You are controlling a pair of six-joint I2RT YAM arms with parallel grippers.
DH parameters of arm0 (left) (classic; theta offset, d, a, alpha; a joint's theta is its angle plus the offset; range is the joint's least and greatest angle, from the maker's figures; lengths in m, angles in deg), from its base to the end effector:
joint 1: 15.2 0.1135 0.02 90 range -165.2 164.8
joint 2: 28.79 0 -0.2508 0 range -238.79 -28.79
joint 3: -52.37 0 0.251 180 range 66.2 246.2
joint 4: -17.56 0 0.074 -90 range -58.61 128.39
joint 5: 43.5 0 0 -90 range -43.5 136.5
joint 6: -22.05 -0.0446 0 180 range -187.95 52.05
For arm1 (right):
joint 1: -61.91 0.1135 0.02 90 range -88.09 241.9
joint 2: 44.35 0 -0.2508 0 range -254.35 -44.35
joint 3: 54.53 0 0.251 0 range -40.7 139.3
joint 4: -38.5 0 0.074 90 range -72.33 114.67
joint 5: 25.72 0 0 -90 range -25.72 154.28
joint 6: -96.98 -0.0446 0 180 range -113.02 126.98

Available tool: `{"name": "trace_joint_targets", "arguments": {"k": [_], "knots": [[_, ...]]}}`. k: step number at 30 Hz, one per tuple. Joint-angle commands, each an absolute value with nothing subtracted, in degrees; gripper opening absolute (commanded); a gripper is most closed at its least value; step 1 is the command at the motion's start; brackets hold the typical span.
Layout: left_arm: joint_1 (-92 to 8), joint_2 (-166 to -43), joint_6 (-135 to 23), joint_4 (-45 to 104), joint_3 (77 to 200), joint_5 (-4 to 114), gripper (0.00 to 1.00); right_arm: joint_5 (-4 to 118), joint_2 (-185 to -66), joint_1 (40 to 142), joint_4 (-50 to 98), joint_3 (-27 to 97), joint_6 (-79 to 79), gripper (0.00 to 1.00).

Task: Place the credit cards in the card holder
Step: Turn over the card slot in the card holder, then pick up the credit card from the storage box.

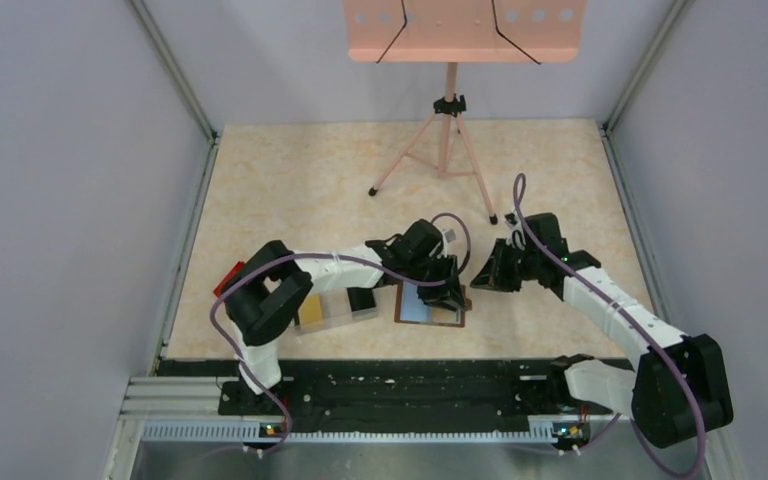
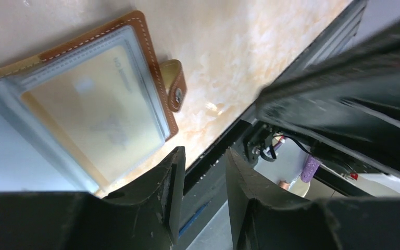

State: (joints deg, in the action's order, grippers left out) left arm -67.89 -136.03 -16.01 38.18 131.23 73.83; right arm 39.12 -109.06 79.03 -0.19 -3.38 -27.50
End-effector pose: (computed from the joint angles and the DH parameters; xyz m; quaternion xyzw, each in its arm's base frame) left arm 0.2199 -0.3224 0.1480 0.0887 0.9096 -0.4046 0.0329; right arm 0.2112 0.0849 0.1910 0.0697 0.9236 0.3230 0.1946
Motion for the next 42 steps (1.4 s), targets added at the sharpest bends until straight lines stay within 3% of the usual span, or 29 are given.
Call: {"name": "trace_joint_targets", "arguments": {"k": [1,9,16,24,29,35,42], "knots": [[-66.22,-127.19,-17.16,35.23,129.28,72.76,0.40,37.21,-109.60,78.74,0.46,-0.04,-26.79,0.00],[-55.65,-112.35,-17.11,33.50,116.32,75.87,0.41,37.44,-115.78,86.19,5.36,3.87,-30.89,0.06],[-41.01,-96.45,-22.30,44.26,106.54,76.78,0.41,38.85,-123.62,96.16,9.51,11.22,-35.38,0.10],[-33.94,-83.74,-32.00,72.77,111.93,57.02,0.41,38.87,-134.42,107.84,16.20,22.07,-40.90,0.16],[-33.78,-82.58,-35.26,84.71,116.22,44.76,0.40,36.88,-143.93,113.99,20.59,29.44,-43.53,0.17],[-33.75,-84.10,-37.56,89.04,115.65,40.54,0.37,34.54,-152.93,117.55,23.97,35.04,-45.81,0.21],[-33.70,-87.83,-37.61,86.81,113.94,42.18,0.21,34.74,-159.36,118.41,22.07,39.72,-45.29,0.29]]}}
